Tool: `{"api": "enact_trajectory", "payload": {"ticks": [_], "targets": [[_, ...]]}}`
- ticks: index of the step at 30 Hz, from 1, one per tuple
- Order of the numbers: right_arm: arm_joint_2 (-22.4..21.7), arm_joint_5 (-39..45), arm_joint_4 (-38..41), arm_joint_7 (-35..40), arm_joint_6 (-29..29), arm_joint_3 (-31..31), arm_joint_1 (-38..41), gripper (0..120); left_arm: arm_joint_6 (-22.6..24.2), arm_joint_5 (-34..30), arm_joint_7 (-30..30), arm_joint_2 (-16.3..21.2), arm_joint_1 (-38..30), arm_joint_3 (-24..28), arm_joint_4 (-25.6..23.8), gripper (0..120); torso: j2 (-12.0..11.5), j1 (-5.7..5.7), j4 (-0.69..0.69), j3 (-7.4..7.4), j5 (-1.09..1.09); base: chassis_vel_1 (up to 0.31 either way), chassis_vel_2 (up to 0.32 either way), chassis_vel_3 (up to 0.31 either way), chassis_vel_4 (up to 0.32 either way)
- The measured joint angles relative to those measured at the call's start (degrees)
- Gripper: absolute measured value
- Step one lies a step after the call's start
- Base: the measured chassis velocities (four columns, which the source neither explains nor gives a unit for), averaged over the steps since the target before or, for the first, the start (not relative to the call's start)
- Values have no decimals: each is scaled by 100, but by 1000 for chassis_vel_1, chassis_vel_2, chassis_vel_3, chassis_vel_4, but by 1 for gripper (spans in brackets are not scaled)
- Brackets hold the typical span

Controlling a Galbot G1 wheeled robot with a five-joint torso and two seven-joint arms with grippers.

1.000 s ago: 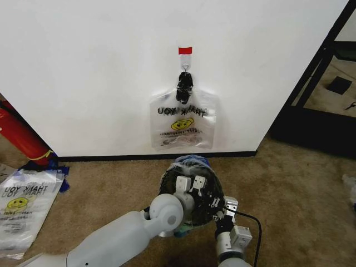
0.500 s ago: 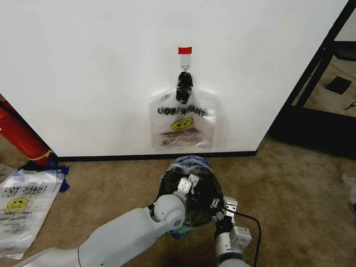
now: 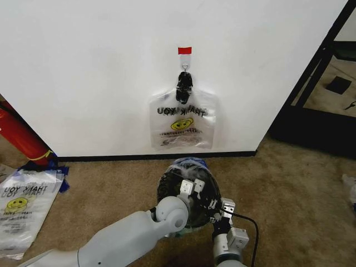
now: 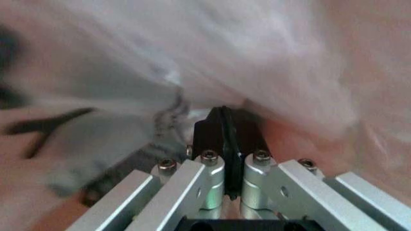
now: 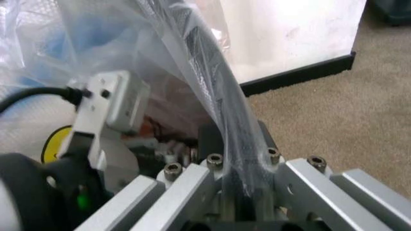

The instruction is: Pick up the garbage bag from the wall and place it over the trash bin.

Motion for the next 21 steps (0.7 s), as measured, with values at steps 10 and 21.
{"api": "enact_trajectory", "payload": {"ticks": [10,21], "targets": [[44,-27,-15,-1,4,-23,14,0,-750,-82,14,119,90,-229,-344,0,0,0,0,0,0,0,0,0,0],[11,-47,61,1,4,-3,-53,0,-354,-197,334,298,253,-100,-576,0,0,0,1,0,0,0,0,0,0]]}}
